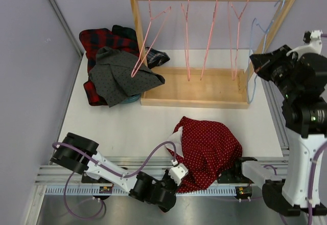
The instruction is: Remove the skirt from the hanger
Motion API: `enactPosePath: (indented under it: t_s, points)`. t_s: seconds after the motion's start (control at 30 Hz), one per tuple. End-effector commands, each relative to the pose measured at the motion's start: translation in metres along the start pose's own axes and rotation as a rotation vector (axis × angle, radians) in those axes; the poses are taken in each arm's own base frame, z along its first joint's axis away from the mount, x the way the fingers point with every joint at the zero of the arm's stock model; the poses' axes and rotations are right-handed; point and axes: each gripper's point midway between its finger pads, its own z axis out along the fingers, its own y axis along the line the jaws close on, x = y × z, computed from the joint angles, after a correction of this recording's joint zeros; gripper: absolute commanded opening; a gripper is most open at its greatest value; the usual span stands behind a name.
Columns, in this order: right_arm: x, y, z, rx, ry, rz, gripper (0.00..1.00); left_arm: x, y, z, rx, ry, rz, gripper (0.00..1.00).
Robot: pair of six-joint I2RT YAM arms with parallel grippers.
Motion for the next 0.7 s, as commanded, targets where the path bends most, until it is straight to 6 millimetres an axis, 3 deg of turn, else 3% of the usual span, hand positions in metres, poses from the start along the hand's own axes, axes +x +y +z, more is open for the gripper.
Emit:
enactPosePath:
  t_s: [0.0,0.07,0.1,0.17,0.2,0.33,0.43,0.53,0.67]
  points:
    - [-0.060,0.022,0.024,-0.040,-0.185,-0.071,0.00,-0.020,0.000,-0.012,-0.032,-0.096,-0.096,0.00]
    - [-0.075,0.029,0.032,-0.046,-0.217,-0.076,0.00,-0.016,0.005,-0.017,-0.050,-0.091,-0.101,0.00]
    - [-0.073,0.026,0.050,-0.033,-0.202,-0.081,0.00,-0.012,0.009,-0.019,-0.061,-0.084,-0.091,0.00]
    - [-0.080,0.027,0.065,-0.040,-0.218,-0.084,0.00,-0.012,0.008,-0.023,-0.068,-0.096,-0.103,0.00]
    - [-0.079,0.017,0.083,0.006,-0.217,-0.081,0.00,-0.011,0.011,-0.025,-0.078,-0.093,-0.098,0.00]
    - [-0.067,-0.002,0.119,0.062,-0.181,-0.089,0.00,-0.015,0.011,-0.034,-0.095,-0.109,-0.099,0.00]
    - [-0.055,-0.013,0.128,0.084,-0.161,-0.094,0.00,-0.020,0.013,-0.040,-0.113,-0.119,-0.093,0.00]
    - [-0.030,-0.031,0.137,0.121,-0.103,-0.097,0.00,-0.026,0.013,-0.042,-0.122,-0.137,-0.083,0.00]
    - [-0.018,-0.041,0.128,0.140,-0.091,-0.095,0.00,-0.041,0.011,-0.046,-0.142,-0.163,-0.048,0.00]
